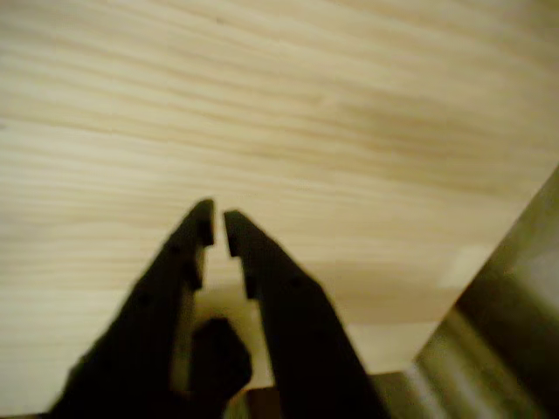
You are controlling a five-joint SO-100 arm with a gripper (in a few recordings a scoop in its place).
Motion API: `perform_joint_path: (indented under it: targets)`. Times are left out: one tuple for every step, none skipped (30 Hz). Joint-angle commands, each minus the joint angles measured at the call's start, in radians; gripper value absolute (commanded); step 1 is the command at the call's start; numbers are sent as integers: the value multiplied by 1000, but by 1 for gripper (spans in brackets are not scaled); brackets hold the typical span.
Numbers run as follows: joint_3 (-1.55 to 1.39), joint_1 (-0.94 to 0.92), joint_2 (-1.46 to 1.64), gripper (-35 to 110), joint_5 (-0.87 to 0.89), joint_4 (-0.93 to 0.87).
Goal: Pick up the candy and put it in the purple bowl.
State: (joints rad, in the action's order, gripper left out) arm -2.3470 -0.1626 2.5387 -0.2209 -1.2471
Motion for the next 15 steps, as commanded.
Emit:
perform_joint_path:
  targets:
    - [-11,-67,106,-1,51,2]
    - [-32,-84,124,-1,67,20]
    - [-61,-101,146,-1,75,48]
    - [-97,-120,169,-1,87,86]
    - [-133,-133,193,-1,94,120]
    - [-173,-144,219,-1,94,149]
    - [-215,-155,252,-1,94,173]
    - [-252,-161,284,-1,91,190]
    - [-288,-164,322,-1,84,198]
    - [-319,-164,356,-1,78,199]
    - [-348,-166,394,-1,77,199]
    - [-376,-169,431,-1,77,199]
    - [-402,-170,457,-1,77,201]
    - [-423,-173,480,-1,77,201]
    - [-443,-175,511,-1,77,199]
